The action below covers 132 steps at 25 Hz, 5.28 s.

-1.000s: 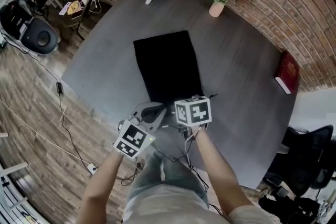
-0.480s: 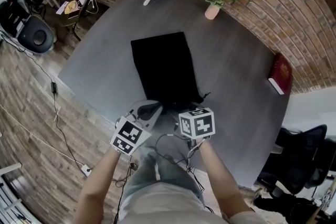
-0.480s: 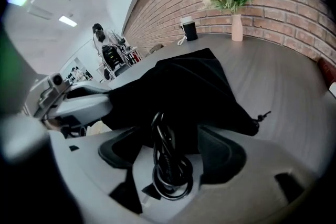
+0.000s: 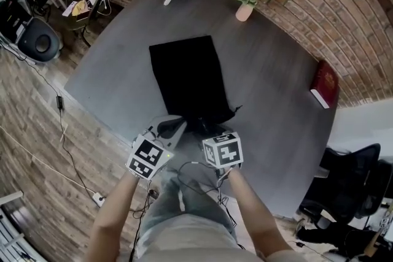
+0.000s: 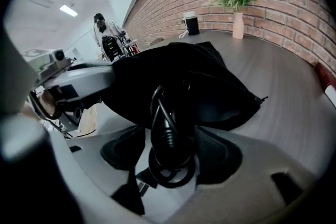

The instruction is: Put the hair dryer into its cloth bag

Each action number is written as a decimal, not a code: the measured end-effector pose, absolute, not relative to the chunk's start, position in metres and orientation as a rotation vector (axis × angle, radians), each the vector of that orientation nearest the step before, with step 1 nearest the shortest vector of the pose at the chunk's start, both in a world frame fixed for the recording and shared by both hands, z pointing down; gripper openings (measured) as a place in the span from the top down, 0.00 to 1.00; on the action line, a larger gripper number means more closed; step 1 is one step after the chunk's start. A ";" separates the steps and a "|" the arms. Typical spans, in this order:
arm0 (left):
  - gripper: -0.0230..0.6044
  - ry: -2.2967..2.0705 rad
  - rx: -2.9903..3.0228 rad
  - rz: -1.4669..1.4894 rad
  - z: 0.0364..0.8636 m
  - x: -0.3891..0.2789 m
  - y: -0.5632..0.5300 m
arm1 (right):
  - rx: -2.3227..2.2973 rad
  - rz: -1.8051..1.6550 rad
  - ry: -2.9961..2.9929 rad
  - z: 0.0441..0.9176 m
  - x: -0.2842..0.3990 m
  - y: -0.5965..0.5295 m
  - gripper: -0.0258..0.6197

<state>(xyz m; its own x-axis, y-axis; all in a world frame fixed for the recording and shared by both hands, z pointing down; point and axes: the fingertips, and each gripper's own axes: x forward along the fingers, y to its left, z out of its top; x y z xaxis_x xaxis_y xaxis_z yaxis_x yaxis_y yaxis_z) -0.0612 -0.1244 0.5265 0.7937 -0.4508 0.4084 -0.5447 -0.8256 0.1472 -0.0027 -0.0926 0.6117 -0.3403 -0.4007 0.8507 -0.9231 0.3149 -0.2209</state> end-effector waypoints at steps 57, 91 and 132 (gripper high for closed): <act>0.94 -0.700 2.770 0.415 0.500 -0.061 -0.136 | 1.637 1.023 -2.403 0.554 -0.034 -0.226 0.70; 0.94 -0.813 2.698 0.484 0.524 -0.068 -0.143 | 1.440 0.998 -2.206 0.585 -0.026 -0.212 0.54; 0.86 -0.706 2.600 0.709 0.572 -0.067 -0.107 | 1.606 0.942 -1.983 0.550 0.061 -0.082 0.53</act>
